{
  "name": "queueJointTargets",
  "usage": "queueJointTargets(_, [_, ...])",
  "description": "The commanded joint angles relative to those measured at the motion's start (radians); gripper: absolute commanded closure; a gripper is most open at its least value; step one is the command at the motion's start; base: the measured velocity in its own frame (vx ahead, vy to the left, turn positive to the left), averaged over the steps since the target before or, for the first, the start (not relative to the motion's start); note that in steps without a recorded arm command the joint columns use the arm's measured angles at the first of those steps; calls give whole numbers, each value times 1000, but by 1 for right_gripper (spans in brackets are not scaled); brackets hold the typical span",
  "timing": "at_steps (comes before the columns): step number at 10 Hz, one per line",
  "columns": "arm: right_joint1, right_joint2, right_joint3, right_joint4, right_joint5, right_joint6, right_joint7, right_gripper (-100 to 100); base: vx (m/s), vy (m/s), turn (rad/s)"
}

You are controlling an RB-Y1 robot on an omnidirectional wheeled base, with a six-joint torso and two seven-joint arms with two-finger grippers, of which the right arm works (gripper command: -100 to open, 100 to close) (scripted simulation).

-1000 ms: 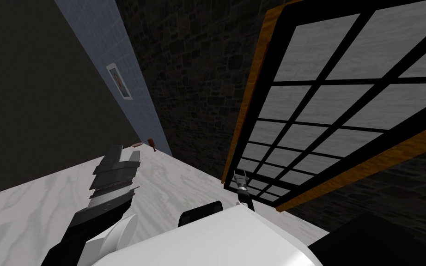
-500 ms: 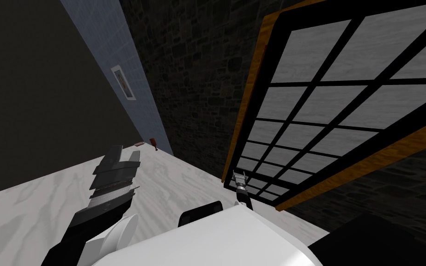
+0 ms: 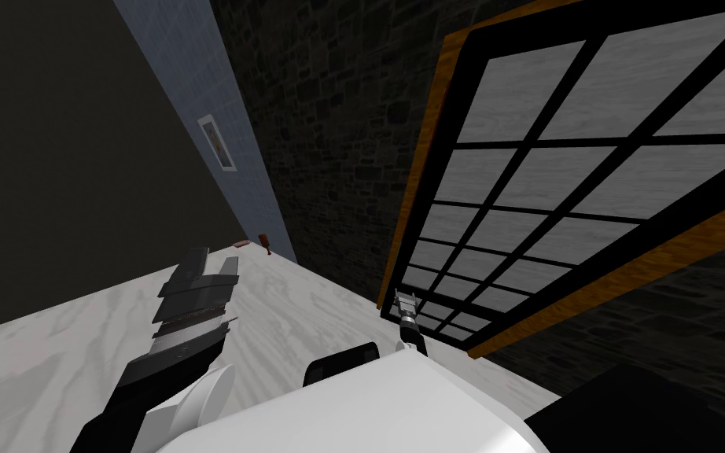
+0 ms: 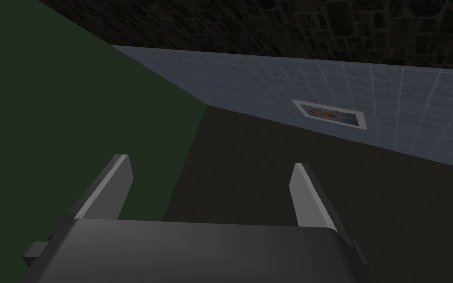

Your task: Pull the door open

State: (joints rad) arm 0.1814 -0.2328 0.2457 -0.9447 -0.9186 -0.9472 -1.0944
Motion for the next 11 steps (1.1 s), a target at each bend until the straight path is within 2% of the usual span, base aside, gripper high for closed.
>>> queueJointTargets(1, [0,2,5,-6,-11,2,-29,-100,-31,-3,12])
queueJointTargets(2, [0,1,3,-3,-7,1,-18,-100,-12,-1,1])
queueJointTargets(4, [7,-37,1,25,-9,-9,-78,-100,158,6,37])
queueJointTargets(5, [9,-47,1,31,-9,-12,-92,-100,193,-1,33])
queueJointTargets(6, [14,-68,0,46,-10,-17,-122,-100,186,-9,42])
queueJointTargets(8, [18,-90,-2,62,-10,-23,-154,-100,139,12,26])
queueJointTargets(9, [22,-112,-3,77,-11,-28,-185,-100,124,7,35])
queueJointTargets(10, [24,-122,-4,84,-11,-31,-200,-100,140,4,35])
queueJointTargets(11, [28,-141,-5,97,-12,-35,-226,-100,130,-11,30])
